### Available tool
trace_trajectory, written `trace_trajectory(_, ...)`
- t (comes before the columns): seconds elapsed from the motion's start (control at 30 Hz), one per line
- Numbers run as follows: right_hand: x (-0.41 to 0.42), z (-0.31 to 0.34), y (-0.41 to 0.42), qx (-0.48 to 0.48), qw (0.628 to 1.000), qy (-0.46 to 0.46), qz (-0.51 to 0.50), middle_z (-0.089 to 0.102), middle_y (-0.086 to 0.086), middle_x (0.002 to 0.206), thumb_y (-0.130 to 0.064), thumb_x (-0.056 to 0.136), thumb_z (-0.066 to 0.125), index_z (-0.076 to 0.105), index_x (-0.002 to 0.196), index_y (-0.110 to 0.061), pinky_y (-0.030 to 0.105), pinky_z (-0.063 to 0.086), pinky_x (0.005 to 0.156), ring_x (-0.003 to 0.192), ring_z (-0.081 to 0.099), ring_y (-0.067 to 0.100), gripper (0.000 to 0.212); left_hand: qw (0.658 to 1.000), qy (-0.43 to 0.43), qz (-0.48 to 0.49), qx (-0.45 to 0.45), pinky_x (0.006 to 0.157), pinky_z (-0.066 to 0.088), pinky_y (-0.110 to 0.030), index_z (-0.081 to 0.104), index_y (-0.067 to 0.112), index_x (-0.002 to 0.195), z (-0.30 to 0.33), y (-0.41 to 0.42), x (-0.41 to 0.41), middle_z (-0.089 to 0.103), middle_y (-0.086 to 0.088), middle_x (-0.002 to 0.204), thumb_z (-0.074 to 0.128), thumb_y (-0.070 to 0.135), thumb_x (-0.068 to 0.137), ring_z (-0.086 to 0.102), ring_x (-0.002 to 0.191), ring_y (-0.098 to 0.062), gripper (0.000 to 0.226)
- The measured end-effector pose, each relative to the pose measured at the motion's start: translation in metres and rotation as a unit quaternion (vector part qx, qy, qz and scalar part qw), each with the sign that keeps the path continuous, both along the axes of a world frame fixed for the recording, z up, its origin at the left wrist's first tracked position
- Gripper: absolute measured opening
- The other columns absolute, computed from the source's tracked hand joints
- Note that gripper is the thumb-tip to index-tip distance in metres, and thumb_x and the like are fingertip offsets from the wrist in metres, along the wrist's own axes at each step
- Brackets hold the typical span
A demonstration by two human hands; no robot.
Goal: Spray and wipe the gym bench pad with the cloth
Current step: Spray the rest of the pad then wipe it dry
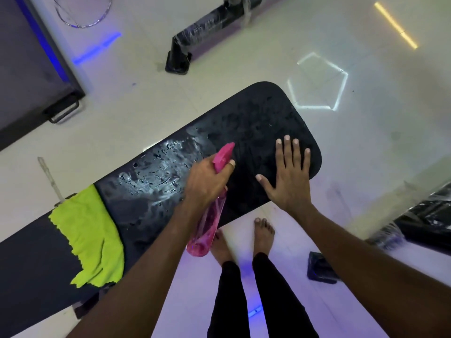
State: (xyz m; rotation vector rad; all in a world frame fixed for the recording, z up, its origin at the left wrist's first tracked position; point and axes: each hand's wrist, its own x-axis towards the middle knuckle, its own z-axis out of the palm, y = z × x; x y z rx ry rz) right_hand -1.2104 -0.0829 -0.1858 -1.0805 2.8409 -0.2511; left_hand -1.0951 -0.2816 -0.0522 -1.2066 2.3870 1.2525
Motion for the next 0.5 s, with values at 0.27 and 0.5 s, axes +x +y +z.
trace_trajectory(0.27,0.005,-0.005,0.0,-0.002,0.999,0.017,-0.027,0.006,0.014,0.178,-0.075,0.1,0.034,0.007,0.169,-0.007,0.06,0.008,0.133,0.166,0.003,0.032,0.1,0.996,-0.018,-0.089,-0.002,0.076,0.062,-0.047,0.056,0.022,0.07,-0.002,0.002,0.019,0.074,-0.01,0.068,0.05,0.059,0.092,0.073,0.067,-0.032,0.044)
trace_trajectory(0.5,0.044,0.007,0.004,-0.006,0.991,-0.022,-0.133,0.006,0.021,0.177,-0.069,0.102,0.036,0.008,0.167,0.001,0.058,0.01,0.133,0.166,0.002,0.036,0.099,0.986,-0.024,-0.159,0.033,0.08,0.061,-0.046,0.053,0.035,0.07,0.0,0.015,0.039,0.076,-0.011,0.073,0.045,0.065,0.086,0.075,0.074,-0.034,0.036)
